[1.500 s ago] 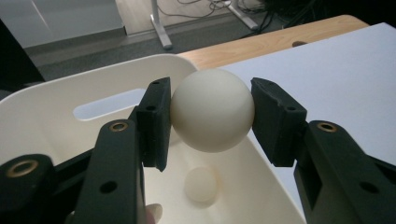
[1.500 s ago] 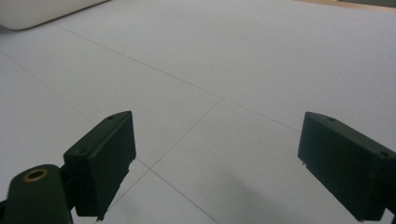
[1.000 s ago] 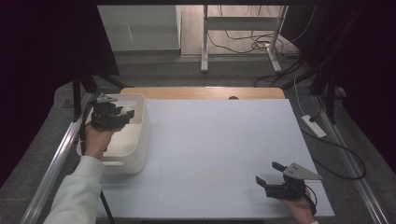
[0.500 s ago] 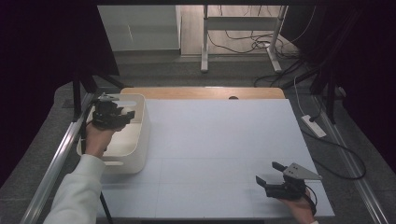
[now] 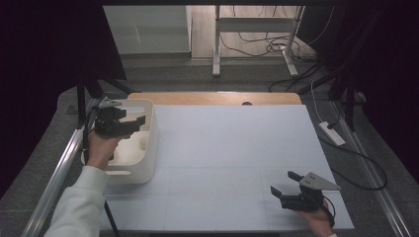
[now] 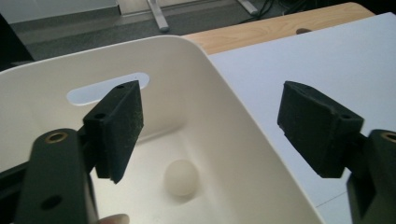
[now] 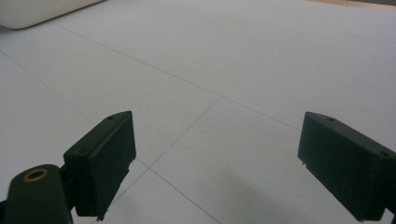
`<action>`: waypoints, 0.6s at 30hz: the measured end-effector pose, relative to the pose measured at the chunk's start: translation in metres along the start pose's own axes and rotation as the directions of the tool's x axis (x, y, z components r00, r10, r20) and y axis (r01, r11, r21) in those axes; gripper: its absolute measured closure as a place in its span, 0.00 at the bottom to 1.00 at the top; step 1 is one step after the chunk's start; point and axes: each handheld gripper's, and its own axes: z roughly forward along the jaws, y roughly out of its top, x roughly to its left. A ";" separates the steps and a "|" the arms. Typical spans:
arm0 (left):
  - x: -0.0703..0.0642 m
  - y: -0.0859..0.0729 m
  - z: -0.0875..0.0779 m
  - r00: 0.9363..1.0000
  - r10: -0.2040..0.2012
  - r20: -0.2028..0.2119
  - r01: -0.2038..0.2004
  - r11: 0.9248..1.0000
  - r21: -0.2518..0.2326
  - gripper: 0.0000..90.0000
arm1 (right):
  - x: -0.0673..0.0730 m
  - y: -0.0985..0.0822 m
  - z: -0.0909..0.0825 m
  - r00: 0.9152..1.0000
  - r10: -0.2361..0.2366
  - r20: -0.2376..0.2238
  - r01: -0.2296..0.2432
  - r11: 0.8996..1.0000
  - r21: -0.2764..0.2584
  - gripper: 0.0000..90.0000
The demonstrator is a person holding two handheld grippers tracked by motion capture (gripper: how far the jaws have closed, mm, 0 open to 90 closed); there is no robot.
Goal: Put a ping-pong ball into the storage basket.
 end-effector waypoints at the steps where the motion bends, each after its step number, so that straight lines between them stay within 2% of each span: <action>1: 0.000 0.000 -0.001 1.000 0.001 0.003 -0.001 1.000 -0.004 0.23 | 0.000 0.000 0.000 1.000 0.001 0.000 -0.001 1.000 0.000 0.12; 8: -0.007 0.000 -0.012 0.999 0.012 0.047 -0.009 0.998 -0.063 0.21 | 0.000 0.000 0.000 1.000 0.001 0.001 -0.001 1.000 0.000 0.12; 13: -0.014 -0.004 -0.020 0.994 0.021 0.103 -0.010 0.995 -0.101 0.19 | 0.000 0.000 0.000 1.000 0.000 0.000 0.000 1.000 -0.001 0.12; 18: -0.021 -0.007 -0.025 0.990 0.040 0.132 -0.024 0.993 -0.119 0.19 | 0.000 0.000 -0.001 1.000 0.001 0.001 -0.001 1.000 -0.001 0.12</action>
